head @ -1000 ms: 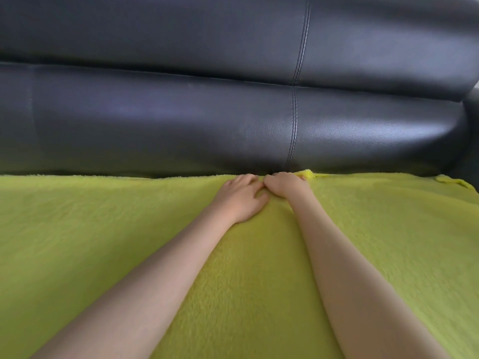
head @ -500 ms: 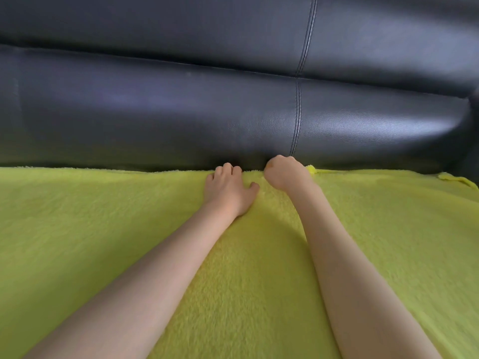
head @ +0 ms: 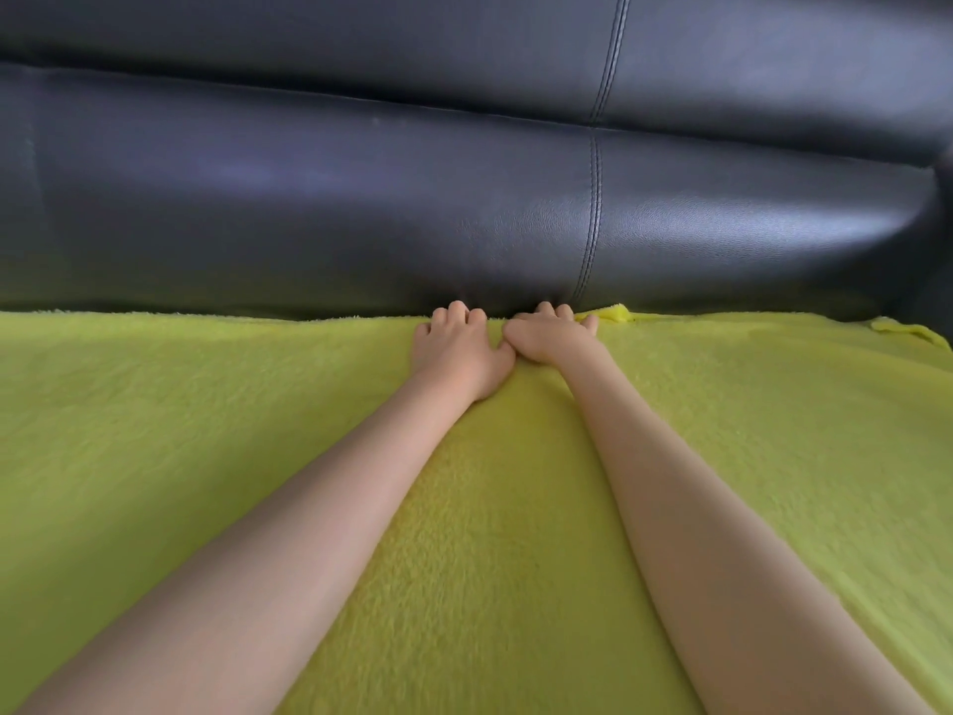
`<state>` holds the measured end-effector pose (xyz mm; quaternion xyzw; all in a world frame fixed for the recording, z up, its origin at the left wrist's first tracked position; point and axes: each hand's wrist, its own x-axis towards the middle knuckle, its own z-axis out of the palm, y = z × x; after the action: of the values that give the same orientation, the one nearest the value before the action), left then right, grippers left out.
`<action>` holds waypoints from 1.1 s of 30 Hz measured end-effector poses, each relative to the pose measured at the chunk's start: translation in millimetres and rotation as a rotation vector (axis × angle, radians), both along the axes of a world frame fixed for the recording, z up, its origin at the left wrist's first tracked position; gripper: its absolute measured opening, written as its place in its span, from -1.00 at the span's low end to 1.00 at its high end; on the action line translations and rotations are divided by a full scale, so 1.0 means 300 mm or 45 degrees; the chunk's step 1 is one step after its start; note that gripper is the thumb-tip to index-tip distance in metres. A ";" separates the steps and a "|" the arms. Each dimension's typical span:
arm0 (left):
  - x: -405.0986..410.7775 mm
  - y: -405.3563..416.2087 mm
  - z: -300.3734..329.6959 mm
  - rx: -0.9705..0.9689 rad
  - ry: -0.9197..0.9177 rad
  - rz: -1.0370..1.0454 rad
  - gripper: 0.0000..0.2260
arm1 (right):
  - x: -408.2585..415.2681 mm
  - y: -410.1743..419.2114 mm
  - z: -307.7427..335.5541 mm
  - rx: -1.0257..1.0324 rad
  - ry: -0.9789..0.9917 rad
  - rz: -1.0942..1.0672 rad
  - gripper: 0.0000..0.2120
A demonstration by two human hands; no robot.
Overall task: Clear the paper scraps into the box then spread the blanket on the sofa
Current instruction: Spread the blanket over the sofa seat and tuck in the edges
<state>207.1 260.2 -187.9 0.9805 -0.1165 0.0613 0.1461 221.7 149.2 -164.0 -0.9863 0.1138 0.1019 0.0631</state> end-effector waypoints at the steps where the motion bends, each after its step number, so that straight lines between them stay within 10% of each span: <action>1: 0.000 0.001 -0.001 0.006 0.001 -0.002 -0.55 | 0.000 0.005 -0.004 0.004 -0.008 -0.011 -0.49; 13: -0.058 0.011 0.009 -0.030 -0.049 -0.027 -0.51 | -0.138 -0.122 0.028 0.415 -0.203 0.169 -0.57; 19: -0.126 0.042 0.017 -0.032 -0.081 -0.067 -0.57 | -0.419 -0.483 0.024 -0.005 -0.174 -0.216 -0.41; 33: -0.311 0.062 0.028 0.041 0.002 0.012 -0.52 | -0.636 -0.564 -0.045 -0.023 -0.430 -0.237 -0.41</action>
<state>113.9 278.8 -179.5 0.9832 -0.1129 0.0593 0.1303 30.7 -19.9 -177.7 -0.9751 0.1933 -0.0722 0.0816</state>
